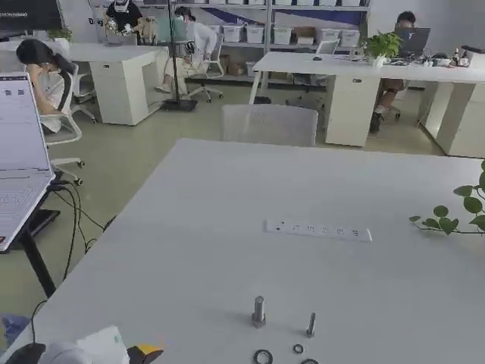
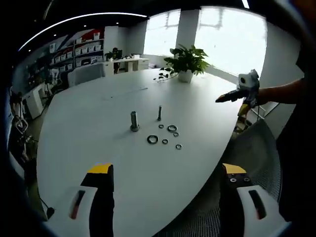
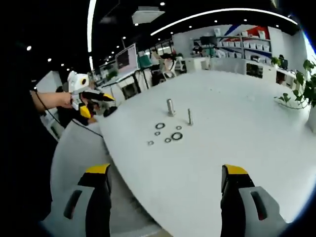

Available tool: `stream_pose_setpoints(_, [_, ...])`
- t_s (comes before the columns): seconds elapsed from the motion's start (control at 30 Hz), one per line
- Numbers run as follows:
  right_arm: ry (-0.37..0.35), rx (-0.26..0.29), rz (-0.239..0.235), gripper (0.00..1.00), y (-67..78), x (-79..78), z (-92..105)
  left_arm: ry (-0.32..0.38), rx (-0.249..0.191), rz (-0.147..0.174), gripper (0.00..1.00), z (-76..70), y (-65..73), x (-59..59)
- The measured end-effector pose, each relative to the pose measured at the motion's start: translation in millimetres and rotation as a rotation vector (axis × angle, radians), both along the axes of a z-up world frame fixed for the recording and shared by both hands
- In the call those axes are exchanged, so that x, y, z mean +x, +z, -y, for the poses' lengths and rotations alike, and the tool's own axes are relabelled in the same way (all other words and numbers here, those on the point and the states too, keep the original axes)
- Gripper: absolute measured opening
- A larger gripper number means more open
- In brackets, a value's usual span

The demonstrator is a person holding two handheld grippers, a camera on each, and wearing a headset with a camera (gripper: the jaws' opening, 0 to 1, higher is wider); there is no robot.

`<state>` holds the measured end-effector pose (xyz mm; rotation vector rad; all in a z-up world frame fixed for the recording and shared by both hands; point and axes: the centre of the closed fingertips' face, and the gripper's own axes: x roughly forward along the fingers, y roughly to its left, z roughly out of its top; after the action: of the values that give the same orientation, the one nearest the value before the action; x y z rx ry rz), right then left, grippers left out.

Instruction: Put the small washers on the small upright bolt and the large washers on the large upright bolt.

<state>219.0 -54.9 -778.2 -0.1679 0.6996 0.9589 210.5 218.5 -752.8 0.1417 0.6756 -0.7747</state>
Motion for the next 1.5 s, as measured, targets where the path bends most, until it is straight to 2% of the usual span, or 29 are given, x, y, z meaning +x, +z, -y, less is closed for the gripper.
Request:
stream_pose_setpoints(0.07, [-0.003,0.015,0.001,0.91,2.0,0.8,-0.7,0.0,0.002,-0.007,0.86,1.8,-0.1,-1.8])
stream_pose_setpoints(0.17, [-0.001,0.014,0.007,0.91,1.3,3.2,-0.6,0.005,0.013,0.005,0.86,-0.1,0.1,-1.1])
stream_pose_setpoints(0.27, [-0.005,0.014,0.009,0.91,0.8,5.5,-0.6,0.016,0.002,-0.006,0.85,-1.5,-0.1,-1.6])
stream_pose_setpoints(0.33, [-0.005,0.027,0.008,0.91,1.9,5.2,-3.2,0.018,0.01,-0.016,0.83,-3.1,-1.6,-2.4])
stream_pose_setpoints(0.4, [-0.001,0.029,0.011,0.91,2.3,4.0,-4.9,0.014,0.015,-0.012,0.84,-2.2,0.2,-3.3])
stream_pose_setpoints(0.53, [-0.001,0.032,-0.002,0.91,-1.3,-0.1,-5.4,0.008,0.009,0.0,0.86,1.0,2.4,-2.3])
stream_pose_setpoints(0.67, [0.009,0.031,-0.006,0.91,-2.9,-2.7,-6.4,-0.008,0.032,-0.005,0.9,3.7,-2.1,-4.3])
stream_pose_setpoints(0.8, [0.01,0.039,-0.003,0.92,0.0,-1.2,-9.6,-0.009,0.019,0.0,0.94,5.7,1.4,-6.6])
stream_pose_setpoints(0.87, [0.01,0.043,-0.002,0.92,0.6,0.0,-10.9,-0.013,0.017,-0.008,0.94,6.5,0.8,-8.3])
stream_pose_setpoints(1.03, [0.025,0.029,-0.001,0.92,1.6,9.2,-14.9,-0.02,0.0,-0.015,0.97,11.8,3.0,-12.1])
stream_pose_setpoints(1.13, [0.04,0.019,0.007,0.92,3.2,16.5,-18.1,-0.031,0.006,-0.007,0.99,13.5,1.2,-12.3])
stream_pose_setpoints(1.27, [0.053,0.002,0.025,0.92,11.6,25.4,-26.2,-0.013,-0.009,-0.014,0.99,13.5,-1.5,-10.0])
stream_pose_setpoints(1.33, [0.067,0.003,0.026,0.92,13.2,28.2,-32.9,-0.014,-0.004,-0.017,0.99,13.3,-3.2,-10.2])
stream_pose_setpoints(1.5, [0.128,-0.05,0.034,0.89,9.6,34.4,-43.8,-0.026,0.018,-0.006,0.99,13.2,-6.3,-11.1])
